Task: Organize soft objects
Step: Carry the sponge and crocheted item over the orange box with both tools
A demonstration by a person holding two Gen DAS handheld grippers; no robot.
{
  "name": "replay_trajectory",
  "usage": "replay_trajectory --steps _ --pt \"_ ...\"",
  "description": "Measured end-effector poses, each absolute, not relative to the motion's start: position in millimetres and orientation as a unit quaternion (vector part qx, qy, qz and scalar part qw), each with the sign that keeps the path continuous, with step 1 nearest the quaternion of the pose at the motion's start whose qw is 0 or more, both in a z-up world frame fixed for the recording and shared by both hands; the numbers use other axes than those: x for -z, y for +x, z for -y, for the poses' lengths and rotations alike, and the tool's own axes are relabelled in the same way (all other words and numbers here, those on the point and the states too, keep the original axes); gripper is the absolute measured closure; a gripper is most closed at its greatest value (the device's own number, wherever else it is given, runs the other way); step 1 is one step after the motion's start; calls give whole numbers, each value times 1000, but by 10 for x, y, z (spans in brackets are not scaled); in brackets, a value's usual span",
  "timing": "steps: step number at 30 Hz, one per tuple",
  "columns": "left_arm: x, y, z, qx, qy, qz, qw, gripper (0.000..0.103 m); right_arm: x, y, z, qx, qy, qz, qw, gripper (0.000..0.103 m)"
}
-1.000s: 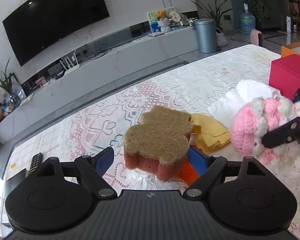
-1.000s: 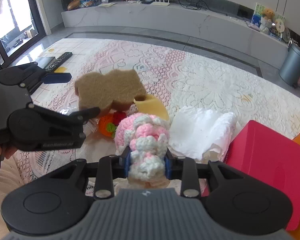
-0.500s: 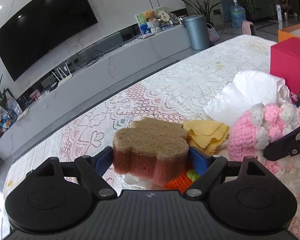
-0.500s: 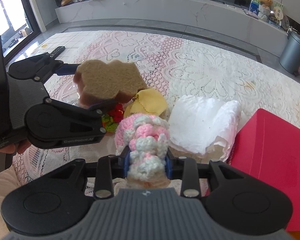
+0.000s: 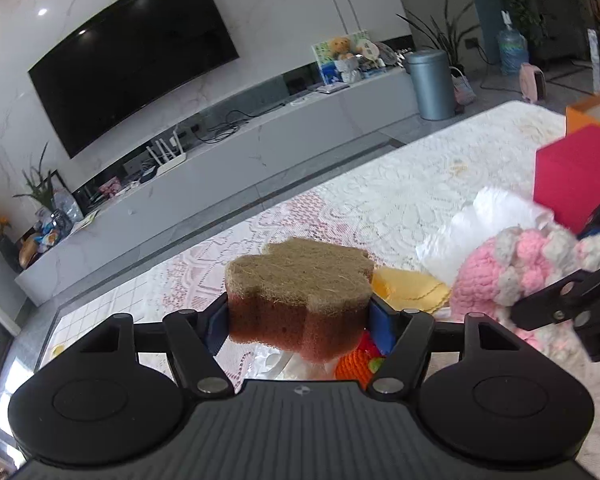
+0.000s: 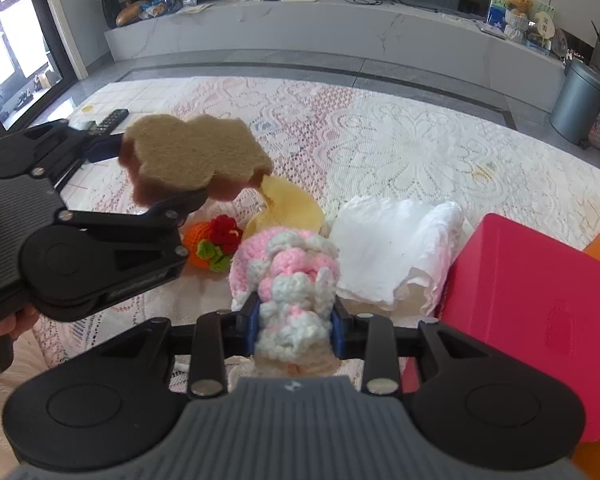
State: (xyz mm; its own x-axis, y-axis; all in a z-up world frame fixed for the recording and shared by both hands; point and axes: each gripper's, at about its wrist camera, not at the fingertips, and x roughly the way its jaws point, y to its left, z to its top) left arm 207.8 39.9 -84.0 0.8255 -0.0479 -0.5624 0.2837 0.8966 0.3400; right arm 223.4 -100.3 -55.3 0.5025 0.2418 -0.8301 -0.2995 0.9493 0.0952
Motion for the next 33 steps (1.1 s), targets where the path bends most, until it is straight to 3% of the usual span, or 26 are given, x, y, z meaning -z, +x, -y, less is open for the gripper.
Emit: replay_trajectory --steps 10,21,33 --pt "269 1436 -258 57 136 -259 955 25 154 1761 1285 -155 -8 -431 889 70" --pt "-14 939 222 109 60 -246 961 25 -279 1046 2117 -115 41 -377 918 70" --pt "-126 1220 1308 251 71 -251 932 25 -399 873 3570 24 109 -370 922 70"
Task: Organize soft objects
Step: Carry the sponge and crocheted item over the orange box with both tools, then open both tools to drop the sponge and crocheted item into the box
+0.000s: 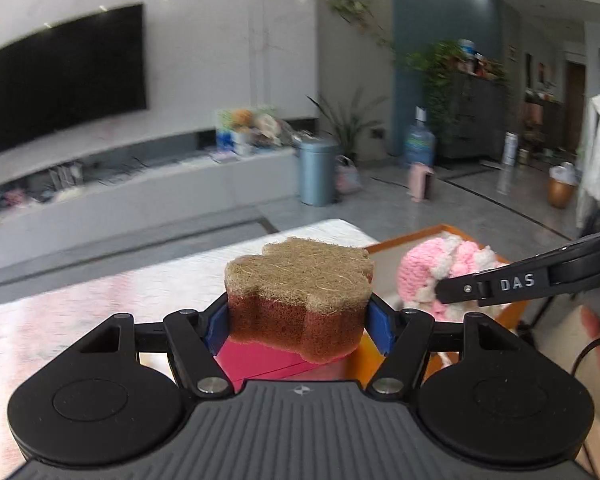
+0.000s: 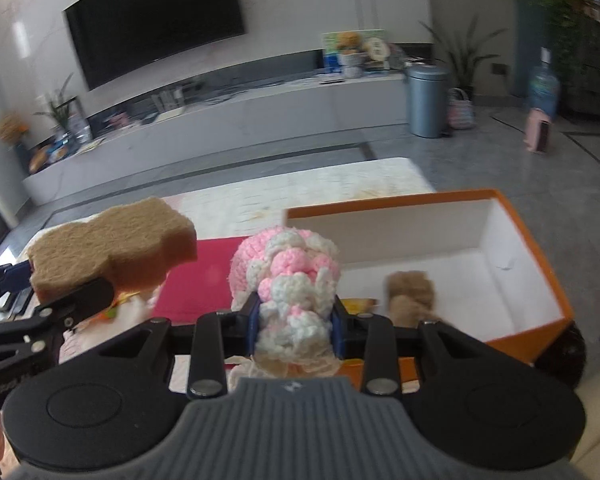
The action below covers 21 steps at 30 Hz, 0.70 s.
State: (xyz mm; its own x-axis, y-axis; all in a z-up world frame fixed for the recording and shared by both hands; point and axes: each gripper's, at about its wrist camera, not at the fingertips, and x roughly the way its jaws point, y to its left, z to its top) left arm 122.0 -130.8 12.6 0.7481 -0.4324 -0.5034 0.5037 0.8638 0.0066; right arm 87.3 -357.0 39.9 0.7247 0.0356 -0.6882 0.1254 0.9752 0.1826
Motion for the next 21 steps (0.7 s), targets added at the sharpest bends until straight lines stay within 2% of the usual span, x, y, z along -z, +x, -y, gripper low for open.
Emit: replay_trajectory --steps 8,21 --pt "54 1776 2054 282 108 -308 902 25 -147 1426 4055 54 150 -396 904 70" --pt "581 2212 2545 266 171 -365 876 25 446 2299 4435 57 155 -461 872 70"
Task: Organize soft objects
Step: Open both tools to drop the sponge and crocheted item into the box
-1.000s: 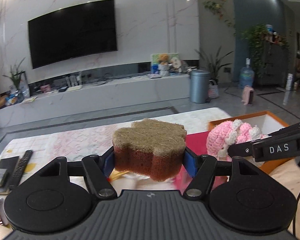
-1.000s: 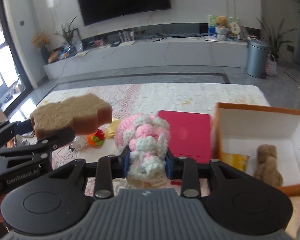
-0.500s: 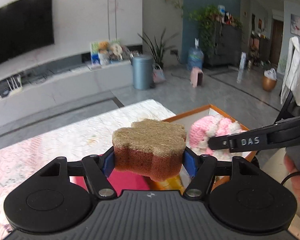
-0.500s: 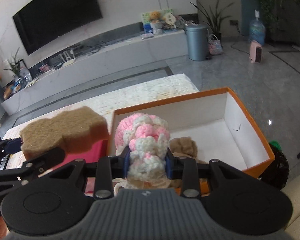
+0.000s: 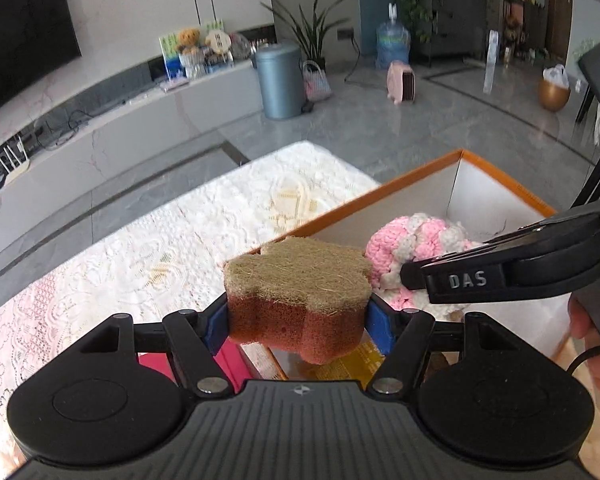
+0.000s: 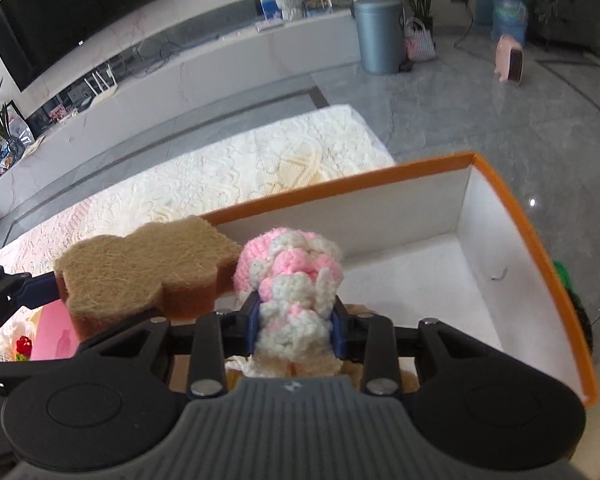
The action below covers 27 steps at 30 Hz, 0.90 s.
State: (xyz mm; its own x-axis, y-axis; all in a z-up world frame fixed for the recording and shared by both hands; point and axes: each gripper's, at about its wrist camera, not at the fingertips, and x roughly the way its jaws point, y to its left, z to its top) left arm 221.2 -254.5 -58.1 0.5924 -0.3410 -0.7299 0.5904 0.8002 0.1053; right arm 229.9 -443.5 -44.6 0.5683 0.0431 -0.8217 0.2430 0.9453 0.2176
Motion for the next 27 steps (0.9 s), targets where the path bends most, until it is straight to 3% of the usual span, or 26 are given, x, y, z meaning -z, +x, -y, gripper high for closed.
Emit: replay_trajectory --steps 7,11,21,27 --pt "739 2255 2647 271 200 -374 864 21 702 2443 4476 54 167 -489 855 65" --pt "745 2254 2649 281 199 -374 861 13 751 2445 4453 57 170 -495 850 59" --pt "619 2270 2560 299 182 -386 853 8 566 2376 4423 61 160 -489 855 47" --pt "430 2155 2469 301 165 -372 862 7 347 2261 4357 64 144 -480 863 47"
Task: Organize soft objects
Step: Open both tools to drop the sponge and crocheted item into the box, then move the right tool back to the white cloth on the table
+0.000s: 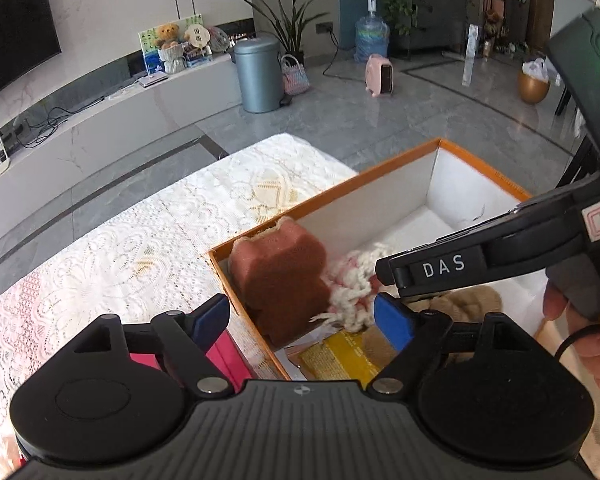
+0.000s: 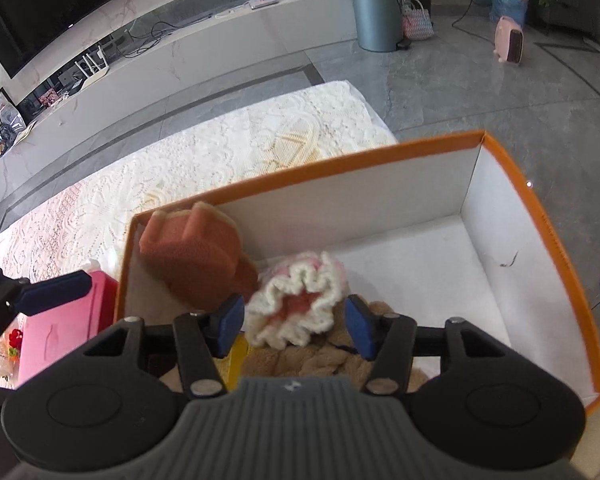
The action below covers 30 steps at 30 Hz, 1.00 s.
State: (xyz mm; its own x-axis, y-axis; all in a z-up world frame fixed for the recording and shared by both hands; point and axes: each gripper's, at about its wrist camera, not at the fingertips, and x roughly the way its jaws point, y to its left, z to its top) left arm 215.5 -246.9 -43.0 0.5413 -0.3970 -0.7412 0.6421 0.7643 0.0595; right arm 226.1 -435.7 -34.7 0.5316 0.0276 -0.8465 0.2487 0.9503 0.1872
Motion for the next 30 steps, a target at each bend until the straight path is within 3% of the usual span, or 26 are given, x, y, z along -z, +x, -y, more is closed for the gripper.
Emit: replay_trajectory --steps 11,23,30 --pt "164 1748 1933 285 103 -341 890 10 3 1786 4069 64 124 -443 885 47" --pt "75 1139 1238 188 67 -270 942 12 -113 1000 3285 47 118 -396 909 47" --pt "107 939 728 134 33 -270 953 17 -52 718 2698 8 99 -385 917 47"
